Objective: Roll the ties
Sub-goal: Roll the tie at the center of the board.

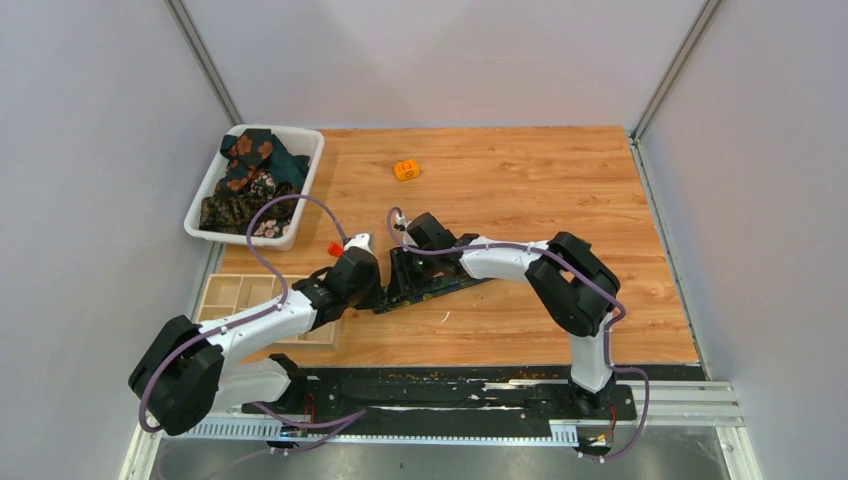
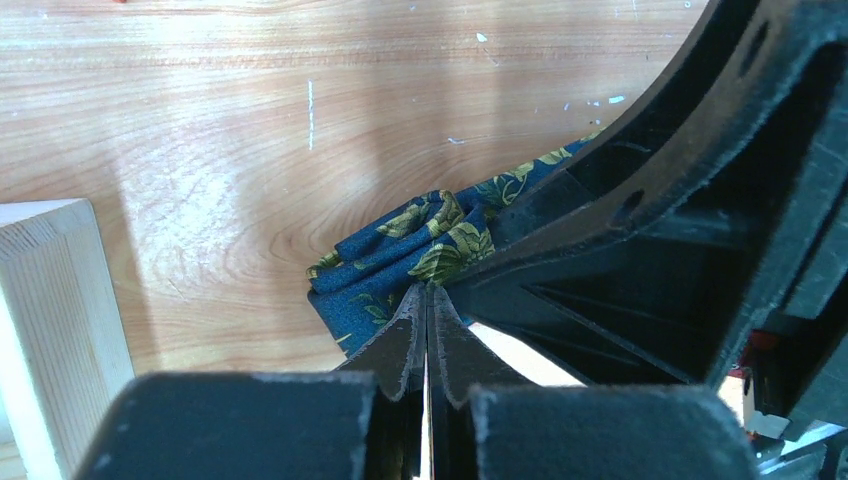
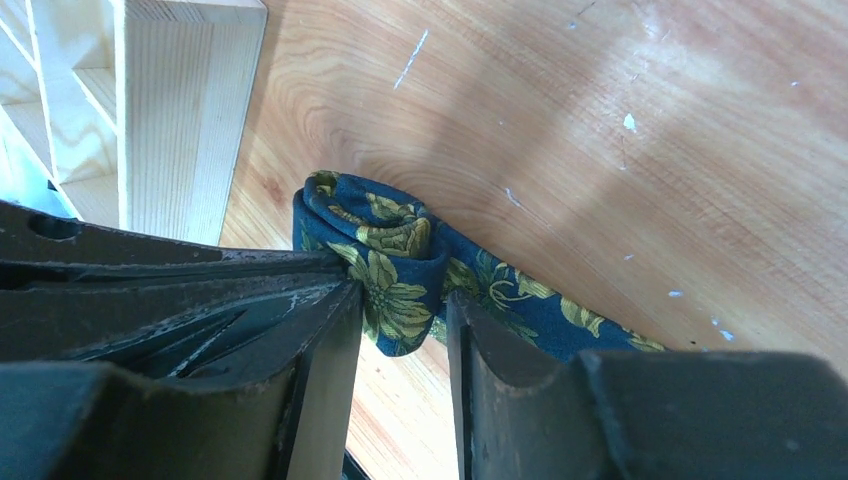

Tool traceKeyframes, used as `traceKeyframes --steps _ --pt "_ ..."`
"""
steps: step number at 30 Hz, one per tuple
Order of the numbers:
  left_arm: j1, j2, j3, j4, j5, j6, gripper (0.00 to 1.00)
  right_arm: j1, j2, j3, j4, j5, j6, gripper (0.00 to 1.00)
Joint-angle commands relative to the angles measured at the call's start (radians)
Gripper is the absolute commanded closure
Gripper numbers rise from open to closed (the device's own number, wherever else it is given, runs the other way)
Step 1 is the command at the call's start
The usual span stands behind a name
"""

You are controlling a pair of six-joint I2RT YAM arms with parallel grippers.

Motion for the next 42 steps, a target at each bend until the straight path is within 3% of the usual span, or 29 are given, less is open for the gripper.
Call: traceKeyframes --steps 1,5,9,12,19,30,42 --pt "-0.005 -0.024 -0.004 0.05 0.039 0.017 1.0 0.002 0.024 0.033 0.042 -0.001 0.013 0.66" --pt "-0.005 -0.043 0.001 0.03 0.028 0.02 1.0 0.002 0.022 0.021 0.054 -0.004 0.024 0.87" --pt "-0.005 -0.117 0.011 -0.044 -0.034 0.013 0.52 0.002 0.001 0.001 0.042 0.016 0.033 0.93" --pt "-0.005 -0.19 0.013 -0.108 -0.096 -0.016 0.3 0.002 -0.022 -0.021 0.03 0.041 0.053 0.94" --pt "-0.005 -0.278 -0.029 -0.169 -0.156 -0.136 0.32 0.007 -0.072 -0.092 0.035 0.129 0.133 0.97" --pt "-0.003 -0.258 -0.129 -0.024 -0.133 -0.258 0.38 0.008 -0.07 -0.188 0.102 0.173 0.209 0.99" --pt "-0.003 -0.191 -0.18 0.108 -0.146 -0.275 0.41 0.009 -0.058 -0.215 0.12 0.167 0.216 1.0"
